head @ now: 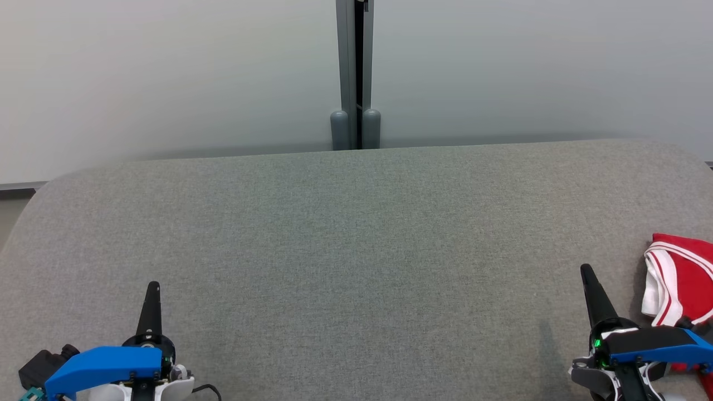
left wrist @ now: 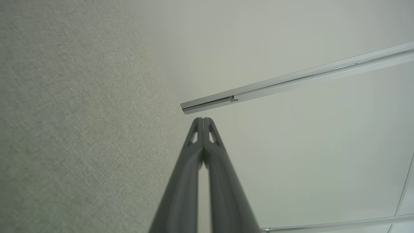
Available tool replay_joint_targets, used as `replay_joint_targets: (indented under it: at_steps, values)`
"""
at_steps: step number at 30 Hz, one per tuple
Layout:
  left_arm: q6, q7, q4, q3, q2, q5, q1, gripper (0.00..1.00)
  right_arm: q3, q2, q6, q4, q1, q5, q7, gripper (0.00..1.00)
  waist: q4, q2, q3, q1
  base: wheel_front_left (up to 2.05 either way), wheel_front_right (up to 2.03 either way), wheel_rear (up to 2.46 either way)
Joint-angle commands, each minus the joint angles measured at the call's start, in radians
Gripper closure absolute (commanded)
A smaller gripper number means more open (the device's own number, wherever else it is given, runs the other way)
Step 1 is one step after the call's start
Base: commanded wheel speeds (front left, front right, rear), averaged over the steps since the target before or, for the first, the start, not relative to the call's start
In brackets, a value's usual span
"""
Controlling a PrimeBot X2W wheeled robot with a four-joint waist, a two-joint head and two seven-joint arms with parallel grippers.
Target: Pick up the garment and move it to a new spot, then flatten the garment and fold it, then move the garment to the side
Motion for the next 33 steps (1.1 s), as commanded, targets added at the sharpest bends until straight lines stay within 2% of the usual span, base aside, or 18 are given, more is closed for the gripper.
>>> replay_joint_targets:
  at_steps: [1, 33]
  values:
    - [-0.007, 0.007, -0.012, 0.001, 0.004, -0.023, -0.021, 1.00, -0.003, -0.008, 0.000, -0.014, 0.004, 0.028, 0.007, 1.00, 0.000, -0.0001, 0.000, 0.0000, 0.00, 0.00, 0.00]
    - [-0.011, 0.072, -0.048, 0.005, 0.004, -0.281, -0.036, 1.00, -0.015, -0.009, 0.001, -0.064, 0.020, 0.288, 0.072, 1.00, 0.004, -0.0001, -0.004, 0.0000, 0.00, 0.00, 0.00]
